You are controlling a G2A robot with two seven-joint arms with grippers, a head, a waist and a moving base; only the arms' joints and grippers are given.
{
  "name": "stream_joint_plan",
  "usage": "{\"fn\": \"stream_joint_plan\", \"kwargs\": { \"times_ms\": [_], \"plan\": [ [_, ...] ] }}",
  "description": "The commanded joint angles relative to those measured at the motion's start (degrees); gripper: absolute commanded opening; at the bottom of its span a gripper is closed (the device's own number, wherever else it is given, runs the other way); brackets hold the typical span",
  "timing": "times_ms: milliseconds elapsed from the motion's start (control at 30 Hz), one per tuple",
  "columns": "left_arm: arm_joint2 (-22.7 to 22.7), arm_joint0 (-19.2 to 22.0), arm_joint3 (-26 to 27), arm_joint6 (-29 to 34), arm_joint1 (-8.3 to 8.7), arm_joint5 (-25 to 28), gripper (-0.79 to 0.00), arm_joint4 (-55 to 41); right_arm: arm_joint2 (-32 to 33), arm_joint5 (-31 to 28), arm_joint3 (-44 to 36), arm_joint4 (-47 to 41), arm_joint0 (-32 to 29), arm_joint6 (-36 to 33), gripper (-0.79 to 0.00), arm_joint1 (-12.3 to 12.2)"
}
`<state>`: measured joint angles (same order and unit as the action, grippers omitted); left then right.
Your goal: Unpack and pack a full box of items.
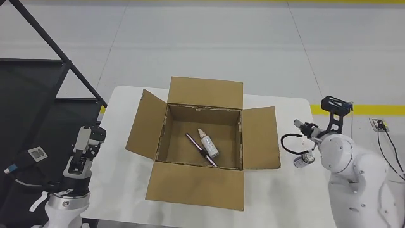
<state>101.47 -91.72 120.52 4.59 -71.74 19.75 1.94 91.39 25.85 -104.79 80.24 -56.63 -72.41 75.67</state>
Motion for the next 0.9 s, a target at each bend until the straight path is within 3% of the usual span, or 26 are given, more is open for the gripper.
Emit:
{"fn": "stream_joint_plan", "kwargs": {
  "times_ms": [0, 200, 433, 733, 867],
  "plan": [
    [0.00, 0.00, 0.00, 0.00, 0.00, 0.00, 0.000, 0.00, 0.55, -0.70, 1.92, 2.42, 0.42, -3.18, 0.000, -0.24],
    [0.00, 0.00, 0.00, 0.00, 0.00, 0.00, 0.000, 0.00, 1.26, -1.48, 6.90, 5.86, 0.48, -7.50, 0.000, -0.38],
    [0.00, 0.00, 0.00, 0.00, 0.00, 0.00, 0.000, 0.00, 2.74, -5.28, 11.67, 3.20, 1.12, -11.29, 0.000, -0.24],
    [0.00, 0.00, 0.00, 0.00, 0.00, 0.00, 0.000, 0.00, 2.55, -5.63, 17.64, 2.03, 3.01, -10.89, 0.000, -0.15],
    [0.00, 0.00, 0.00, 0.00, 0.00, 0.00, 0.000, 0.00, 2.91, -6.49, 20.20, 0.80, 4.00, -10.52, -0.142, -0.25]
  ]
}}
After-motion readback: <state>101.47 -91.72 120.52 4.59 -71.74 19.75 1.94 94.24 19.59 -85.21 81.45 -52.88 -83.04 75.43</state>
